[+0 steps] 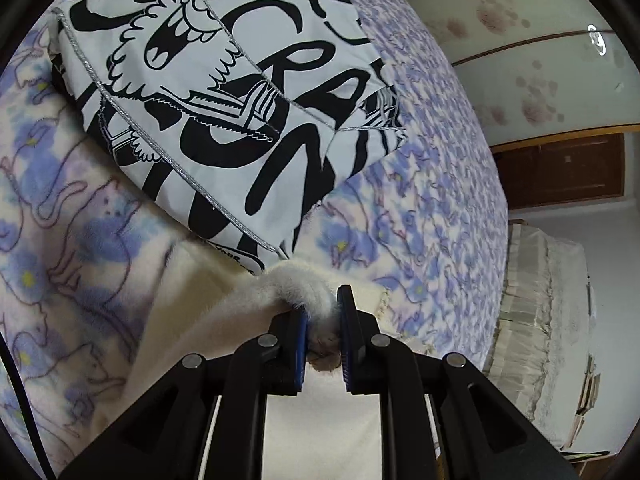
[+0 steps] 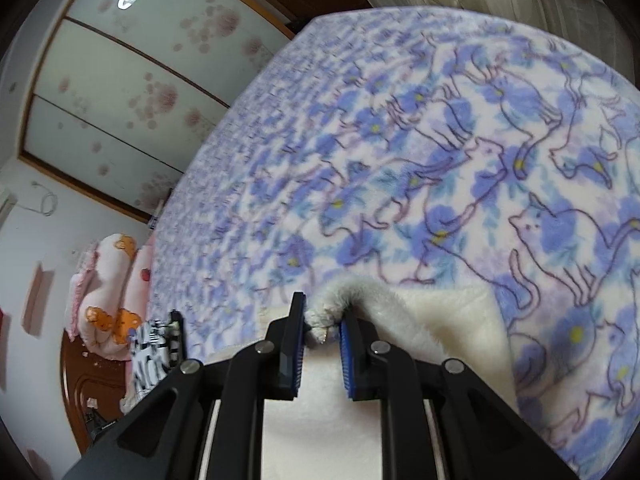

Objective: Fold large clothes
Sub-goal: 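Lift the hem with both tools and fold it over toward the collar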

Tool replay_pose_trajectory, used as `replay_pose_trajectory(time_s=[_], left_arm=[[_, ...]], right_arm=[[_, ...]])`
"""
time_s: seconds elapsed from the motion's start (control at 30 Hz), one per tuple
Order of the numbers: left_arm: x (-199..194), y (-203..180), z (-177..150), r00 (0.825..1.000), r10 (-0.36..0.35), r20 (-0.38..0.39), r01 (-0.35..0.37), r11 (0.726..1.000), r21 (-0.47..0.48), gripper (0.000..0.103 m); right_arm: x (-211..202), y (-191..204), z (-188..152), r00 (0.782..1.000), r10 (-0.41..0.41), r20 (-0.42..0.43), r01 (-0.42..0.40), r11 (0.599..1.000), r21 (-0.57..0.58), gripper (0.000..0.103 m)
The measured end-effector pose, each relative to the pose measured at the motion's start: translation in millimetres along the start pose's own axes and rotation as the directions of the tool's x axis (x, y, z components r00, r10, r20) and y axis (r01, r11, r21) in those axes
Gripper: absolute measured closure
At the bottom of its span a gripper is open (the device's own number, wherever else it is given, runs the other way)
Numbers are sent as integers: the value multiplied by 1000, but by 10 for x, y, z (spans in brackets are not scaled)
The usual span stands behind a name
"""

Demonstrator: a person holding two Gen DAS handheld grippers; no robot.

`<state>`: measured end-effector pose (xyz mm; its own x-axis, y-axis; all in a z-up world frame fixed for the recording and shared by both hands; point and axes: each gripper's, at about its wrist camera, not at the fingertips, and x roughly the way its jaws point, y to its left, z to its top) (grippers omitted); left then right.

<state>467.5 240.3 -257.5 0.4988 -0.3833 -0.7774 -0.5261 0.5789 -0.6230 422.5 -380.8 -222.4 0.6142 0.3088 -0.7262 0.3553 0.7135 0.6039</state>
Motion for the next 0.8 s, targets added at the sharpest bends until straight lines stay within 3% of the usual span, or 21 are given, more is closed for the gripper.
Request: replay_pose_trajectory(time_s=[0.43,0.8], left_arm=[[444,48,68,988,148,37,-150,988,48,92],[754,91,164,981,193,39,-194,980,50,91]], right_arm=[[599,-269,83,992,-99,-74,103,994,48,89],[906,-441,92,987,-134,-85,140,987,74,89]])
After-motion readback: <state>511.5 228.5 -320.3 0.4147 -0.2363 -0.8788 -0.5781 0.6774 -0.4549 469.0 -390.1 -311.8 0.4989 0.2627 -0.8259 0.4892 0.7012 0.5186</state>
